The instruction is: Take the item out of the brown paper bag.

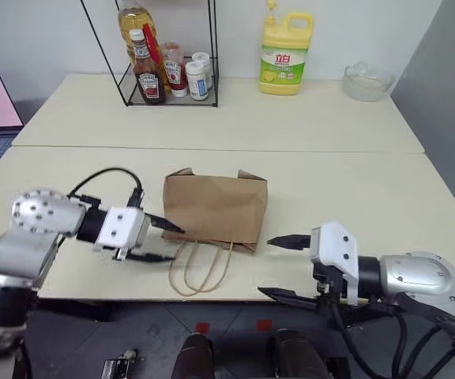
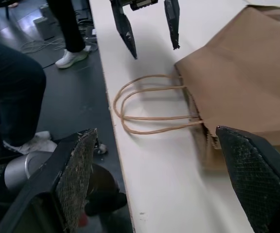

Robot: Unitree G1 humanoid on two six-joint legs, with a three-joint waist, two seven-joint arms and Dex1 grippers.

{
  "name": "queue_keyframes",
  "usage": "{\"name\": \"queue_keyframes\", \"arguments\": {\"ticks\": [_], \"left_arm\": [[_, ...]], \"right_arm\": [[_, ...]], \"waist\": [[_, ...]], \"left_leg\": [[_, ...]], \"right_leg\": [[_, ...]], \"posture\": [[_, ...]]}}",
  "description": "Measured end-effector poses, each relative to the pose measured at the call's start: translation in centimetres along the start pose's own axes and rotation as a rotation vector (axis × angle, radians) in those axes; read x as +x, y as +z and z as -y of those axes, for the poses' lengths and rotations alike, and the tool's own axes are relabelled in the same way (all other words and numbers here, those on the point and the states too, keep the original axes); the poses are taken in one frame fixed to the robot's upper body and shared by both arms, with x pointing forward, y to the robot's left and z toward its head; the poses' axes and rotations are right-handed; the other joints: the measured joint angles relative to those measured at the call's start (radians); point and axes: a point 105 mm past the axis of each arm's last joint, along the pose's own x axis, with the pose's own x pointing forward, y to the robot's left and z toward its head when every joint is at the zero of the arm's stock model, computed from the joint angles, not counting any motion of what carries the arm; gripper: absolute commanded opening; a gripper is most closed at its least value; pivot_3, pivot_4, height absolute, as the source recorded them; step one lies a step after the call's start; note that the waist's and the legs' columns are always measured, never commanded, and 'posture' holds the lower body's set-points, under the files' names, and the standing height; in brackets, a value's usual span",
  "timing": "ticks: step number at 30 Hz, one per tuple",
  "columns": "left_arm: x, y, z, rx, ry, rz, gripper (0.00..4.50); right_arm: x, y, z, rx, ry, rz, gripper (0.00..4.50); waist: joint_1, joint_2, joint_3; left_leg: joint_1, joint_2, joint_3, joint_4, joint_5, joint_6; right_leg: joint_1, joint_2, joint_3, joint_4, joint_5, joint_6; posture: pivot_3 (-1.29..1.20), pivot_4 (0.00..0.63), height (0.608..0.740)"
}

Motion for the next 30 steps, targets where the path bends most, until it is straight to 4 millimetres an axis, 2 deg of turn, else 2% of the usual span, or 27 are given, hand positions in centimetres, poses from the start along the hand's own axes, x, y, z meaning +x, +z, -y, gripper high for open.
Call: {"name": "queue_keyframes", "arguments": {"ticks": [4,8,18,25,28,30], "left_arm": [[0.3,-0.9,0.4,0.084,-0.001,-0.011,2.92],[1.8,-1.6,0.1,0.198,-0.029,-0.004,2.92],[4.6,-3.0,-0.3,0.338,-0.121,0.006,2.92],[5.4,-2.9,-1.3,0.439,-0.107,0.006,2.92],[5.7,-2.8,-1.3,0.453,-0.105,0.012,2.35],[6.0,-2.8,-1.1,0.455,-0.116,0.019,1.76]], "right_arm": [[0.3,-0.1,0.2,0.001,0.012,0.002,4.12],[0.5,0.2,0.3,-0.012,0.019,0.007,4.12],[0.4,-0.1,0.3,0.002,0.021,-0.014,4.12],[0.3,-0.2,0.5,0.006,0.005,-0.023,4.12],[0.3,-0.2,0.4,0.010,0.005,-0.024,4.12],[0.3,-0.3,0.4,0.012,0.005,-0.024,4.12]], "waist": [[0.007,0.000,0.000],[0.009,0.000,0.000],[0.007,0.000,0.000],[0.008,0.000,0.000],[0.008,0.000,-0.001],[0.008,0.000,-0.001]], "left_leg": [[0.000,0.000,0.000,0.000,0.000,0.000],[0.000,0.000,0.000,0.000,0.000,0.000],[0.000,0.000,0.000,0.000,0.000,0.000],[0.000,-0.001,0.000,0.000,0.000,0.000],[0.000,-0.001,0.000,0.000,0.000,0.000],[0.000,-0.001,0.000,0.000,0.000,0.000]], "right_leg": [[0.000,0.000,0.000,0.000,0.000,0.000],[0.000,0.000,0.000,-0.001,0.000,0.000],[0.000,0.000,0.000,-0.001,0.000,0.000],[0.001,0.000,-0.001,-0.001,0.000,0.000],[0.002,0.000,-0.001,-0.001,0.000,0.000],[0.002,0.000,0.000,-0.001,0.000,0.000]], "posture": [[0.00,0.150,0.740],[0.00,0.150,0.740],[0.00,0.150,0.740],[0.00,0.150,0.740],[0.00,0.150,0.740],[0.00,0.150,0.740]]}}
